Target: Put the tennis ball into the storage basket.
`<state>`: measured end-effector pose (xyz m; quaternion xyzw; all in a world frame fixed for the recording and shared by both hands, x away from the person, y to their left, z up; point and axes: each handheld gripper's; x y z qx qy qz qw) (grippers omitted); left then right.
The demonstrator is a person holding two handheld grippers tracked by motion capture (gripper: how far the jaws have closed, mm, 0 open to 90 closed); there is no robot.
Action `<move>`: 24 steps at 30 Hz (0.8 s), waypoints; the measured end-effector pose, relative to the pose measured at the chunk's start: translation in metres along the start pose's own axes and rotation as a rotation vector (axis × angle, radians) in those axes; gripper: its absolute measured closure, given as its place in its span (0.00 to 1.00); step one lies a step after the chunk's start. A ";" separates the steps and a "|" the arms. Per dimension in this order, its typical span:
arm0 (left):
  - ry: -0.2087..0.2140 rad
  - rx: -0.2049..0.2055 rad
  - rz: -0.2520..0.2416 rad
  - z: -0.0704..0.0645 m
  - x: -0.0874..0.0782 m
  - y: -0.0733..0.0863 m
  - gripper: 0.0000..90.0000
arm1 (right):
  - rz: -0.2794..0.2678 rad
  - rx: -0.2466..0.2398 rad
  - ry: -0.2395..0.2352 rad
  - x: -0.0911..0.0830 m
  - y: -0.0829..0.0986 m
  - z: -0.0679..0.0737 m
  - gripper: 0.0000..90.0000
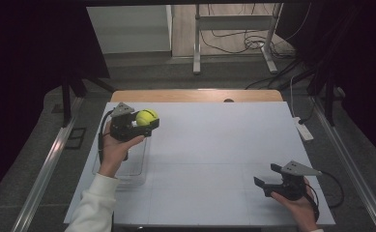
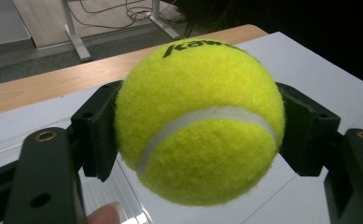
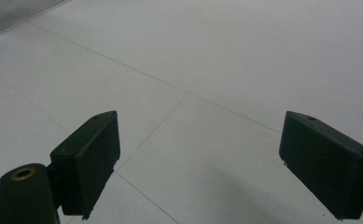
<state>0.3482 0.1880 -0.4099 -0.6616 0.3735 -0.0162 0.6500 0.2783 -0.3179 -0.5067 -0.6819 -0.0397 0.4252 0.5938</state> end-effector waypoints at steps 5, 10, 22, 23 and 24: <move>-0.019 -0.003 0.002 0.004 -0.001 0.001 0.28 | 0.000 0.000 0.001 0.000 0.000 0.000 0.14; -0.027 -0.011 -0.004 0.008 -0.002 0.001 0.28 | 0.000 0.000 0.001 0.000 0.000 0.000 0.14; -0.067 -0.027 -0.014 0.019 -0.003 0.004 0.28 | 0.001 0.000 0.003 0.000 0.000 0.000 0.14; -0.074 -0.034 -0.015 0.021 -0.003 0.004 0.28 | 0.003 -0.001 0.006 0.000 0.000 0.000 0.14; -0.079 -0.036 -0.016 0.023 -0.003 0.004 0.28 | 0.003 -0.003 0.005 0.000 0.000 0.001 0.14</move>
Point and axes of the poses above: each handheld gripper's, and its own axes: x roughly forward along the jaws, y roughly out of its underside, z roughly to its left
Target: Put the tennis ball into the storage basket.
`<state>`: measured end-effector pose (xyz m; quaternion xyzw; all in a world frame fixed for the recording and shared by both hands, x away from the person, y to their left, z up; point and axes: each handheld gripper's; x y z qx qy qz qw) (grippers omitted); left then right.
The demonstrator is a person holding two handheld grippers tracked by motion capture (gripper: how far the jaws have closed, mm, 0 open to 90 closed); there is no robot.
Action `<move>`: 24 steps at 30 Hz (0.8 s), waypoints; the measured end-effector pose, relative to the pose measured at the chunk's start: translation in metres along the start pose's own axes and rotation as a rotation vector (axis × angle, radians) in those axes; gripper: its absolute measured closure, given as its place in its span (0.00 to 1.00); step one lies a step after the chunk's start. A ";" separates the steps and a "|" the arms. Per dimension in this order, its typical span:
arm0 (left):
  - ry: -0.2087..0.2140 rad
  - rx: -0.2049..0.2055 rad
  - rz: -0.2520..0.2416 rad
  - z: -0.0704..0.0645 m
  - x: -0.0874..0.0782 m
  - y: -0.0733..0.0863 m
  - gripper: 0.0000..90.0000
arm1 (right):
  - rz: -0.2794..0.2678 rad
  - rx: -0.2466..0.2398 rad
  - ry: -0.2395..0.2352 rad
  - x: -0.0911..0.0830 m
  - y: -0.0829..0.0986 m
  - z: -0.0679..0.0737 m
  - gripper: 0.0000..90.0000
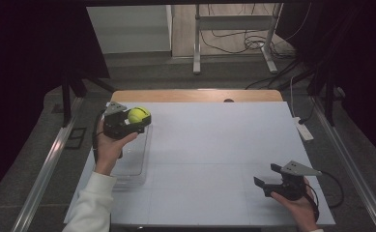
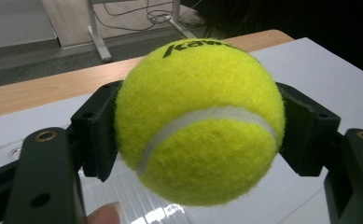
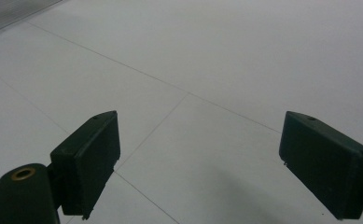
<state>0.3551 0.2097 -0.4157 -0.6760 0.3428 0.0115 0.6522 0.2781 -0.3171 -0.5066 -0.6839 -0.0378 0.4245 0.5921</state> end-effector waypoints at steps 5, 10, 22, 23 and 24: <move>-0.022 -0.004 -0.002 0.006 0.000 0.001 0.28 | 0.001 -0.002 0.002 0.000 0.000 0.000 0.14; -0.030 -0.016 -0.007 0.013 -0.002 0.001 0.28 | 0.001 -0.002 0.001 0.000 0.000 0.000 0.14; -0.054 -0.034 -0.012 0.024 -0.003 0.003 0.28 | 0.000 -0.005 0.002 0.000 0.000 0.000 0.14; -0.054 -0.034 -0.012 0.024 -0.003 0.003 0.28 | 0.000 -0.005 0.002 0.000 0.000 0.000 0.14; -0.057 -0.038 -0.017 0.026 -0.004 0.003 0.28 | 0.001 -0.005 0.005 0.000 0.000 0.000 0.14</move>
Point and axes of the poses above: each handheld gripper's, and its own axes: x roughly forward along the jaws, y roughly out of its underside, z roughly to its left
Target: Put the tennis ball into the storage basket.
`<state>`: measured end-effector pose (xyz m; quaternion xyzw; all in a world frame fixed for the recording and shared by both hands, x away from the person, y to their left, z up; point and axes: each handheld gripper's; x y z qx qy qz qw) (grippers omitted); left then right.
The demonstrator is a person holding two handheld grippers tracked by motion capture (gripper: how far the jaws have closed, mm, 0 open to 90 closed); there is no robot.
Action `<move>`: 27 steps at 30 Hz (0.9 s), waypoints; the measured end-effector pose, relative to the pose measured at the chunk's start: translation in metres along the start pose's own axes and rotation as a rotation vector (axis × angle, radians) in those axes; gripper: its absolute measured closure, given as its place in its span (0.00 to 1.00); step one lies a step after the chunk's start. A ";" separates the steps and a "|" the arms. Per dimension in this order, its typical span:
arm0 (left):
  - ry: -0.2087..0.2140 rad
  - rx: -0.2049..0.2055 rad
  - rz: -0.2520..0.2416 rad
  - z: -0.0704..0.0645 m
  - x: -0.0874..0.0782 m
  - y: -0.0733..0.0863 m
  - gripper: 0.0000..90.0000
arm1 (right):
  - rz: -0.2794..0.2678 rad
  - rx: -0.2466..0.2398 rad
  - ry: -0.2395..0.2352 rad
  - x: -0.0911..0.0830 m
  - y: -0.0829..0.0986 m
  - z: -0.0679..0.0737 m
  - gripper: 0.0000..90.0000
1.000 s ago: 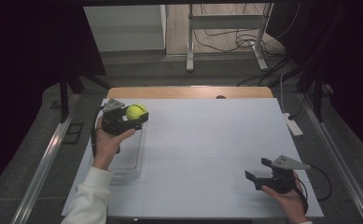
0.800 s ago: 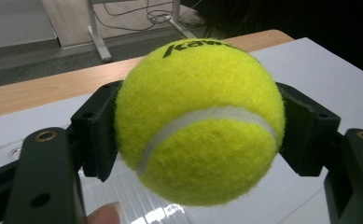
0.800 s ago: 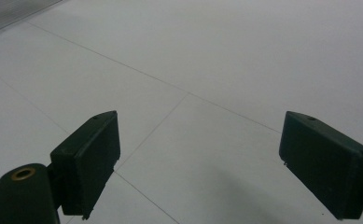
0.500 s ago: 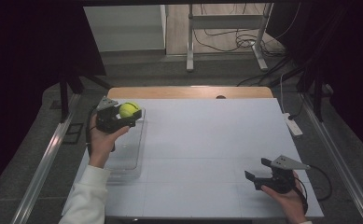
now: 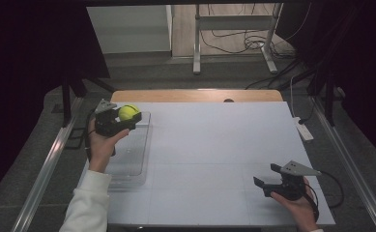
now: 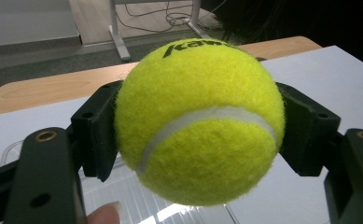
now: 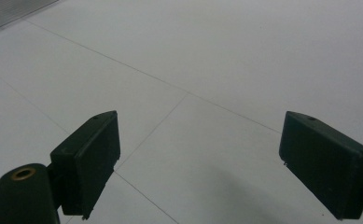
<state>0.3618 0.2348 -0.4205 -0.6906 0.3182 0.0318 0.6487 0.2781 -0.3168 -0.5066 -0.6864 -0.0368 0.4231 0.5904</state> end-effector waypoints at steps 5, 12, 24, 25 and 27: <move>-0.009 -0.009 -0.003 0.005 -0.001 0.000 0.28 | -0.003 -0.001 0.000 0.000 0.000 0.000 0.14; -0.028 -0.026 0.009 0.012 0.000 0.003 0.28 | -0.004 0.002 -0.005 0.001 0.000 -0.001 0.14; -0.054 -0.027 0.020 0.018 0.003 0.004 0.28 | -0.005 0.004 -0.004 0.000 0.000 -0.001 0.14; -0.056 -0.028 0.021 0.019 0.003 0.004 0.28 | -0.006 0.006 -0.003 0.000 0.001 -0.002 0.14; -0.058 -0.030 0.019 0.020 0.003 0.004 0.28 | -0.003 0.010 -0.002 0.000 0.001 -0.002 0.14</move>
Point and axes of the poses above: each handheld gripper's, and its own axes: x roughly forward along the jaws, y roughly out of its underside, z roughly to its left
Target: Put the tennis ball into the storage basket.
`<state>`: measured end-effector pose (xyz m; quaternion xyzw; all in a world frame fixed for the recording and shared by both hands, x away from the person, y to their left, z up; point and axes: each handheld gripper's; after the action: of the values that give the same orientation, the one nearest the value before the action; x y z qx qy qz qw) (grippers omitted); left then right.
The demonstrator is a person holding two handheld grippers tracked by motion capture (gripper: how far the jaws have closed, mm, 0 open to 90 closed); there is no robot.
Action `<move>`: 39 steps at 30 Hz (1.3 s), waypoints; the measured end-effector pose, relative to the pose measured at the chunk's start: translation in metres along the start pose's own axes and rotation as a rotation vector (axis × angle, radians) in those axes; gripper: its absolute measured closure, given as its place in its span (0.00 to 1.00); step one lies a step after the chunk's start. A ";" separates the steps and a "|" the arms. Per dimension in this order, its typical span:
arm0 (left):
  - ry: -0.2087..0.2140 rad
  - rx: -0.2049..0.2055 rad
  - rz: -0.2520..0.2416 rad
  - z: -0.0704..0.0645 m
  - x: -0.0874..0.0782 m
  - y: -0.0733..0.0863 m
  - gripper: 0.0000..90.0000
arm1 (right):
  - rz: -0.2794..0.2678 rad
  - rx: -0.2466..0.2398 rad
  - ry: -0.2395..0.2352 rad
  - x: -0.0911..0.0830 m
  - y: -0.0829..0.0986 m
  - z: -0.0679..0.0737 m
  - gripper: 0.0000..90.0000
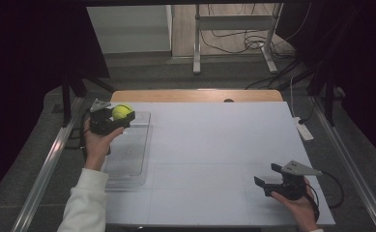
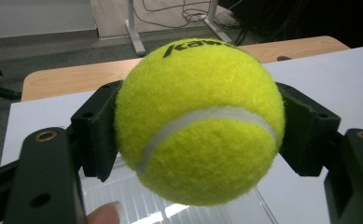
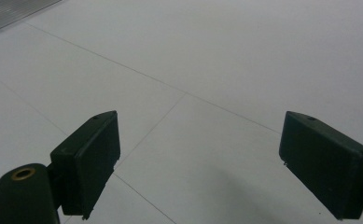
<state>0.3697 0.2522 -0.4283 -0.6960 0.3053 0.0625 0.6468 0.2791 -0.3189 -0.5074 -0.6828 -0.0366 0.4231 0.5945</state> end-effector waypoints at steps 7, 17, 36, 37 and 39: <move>-0.009 0.001 0.020 0.001 0.003 -0.001 0.28 | -0.003 -0.002 -0.003 0.000 -0.001 0.001 0.14; -0.032 -0.002 0.072 0.007 0.015 -0.002 0.28 | -0.005 0.000 -0.008 0.001 -0.001 0.000 0.14; -0.069 -0.026 0.149 0.023 0.031 -0.001 0.28 | -0.006 0.005 -0.006 0.000 0.000 0.000 0.14; -0.070 -0.027 0.151 0.023 0.031 -0.001 0.28 | -0.006 0.005 -0.006 0.000 0.000 0.000 0.14; -0.071 -0.030 0.157 0.024 0.032 -0.001 0.28 | -0.005 0.005 -0.006 0.000 0.000 0.000 0.14</move>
<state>0.4032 0.2640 -0.4471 -0.6769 0.3346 0.1422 0.6400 0.2795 -0.3185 -0.5074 -0.6799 -0.0393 0.4238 0.5971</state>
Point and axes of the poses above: each handheld gripper's, and its own axes: x roughly forward along the jaws, y roughly out of its underside, z roughly to its left
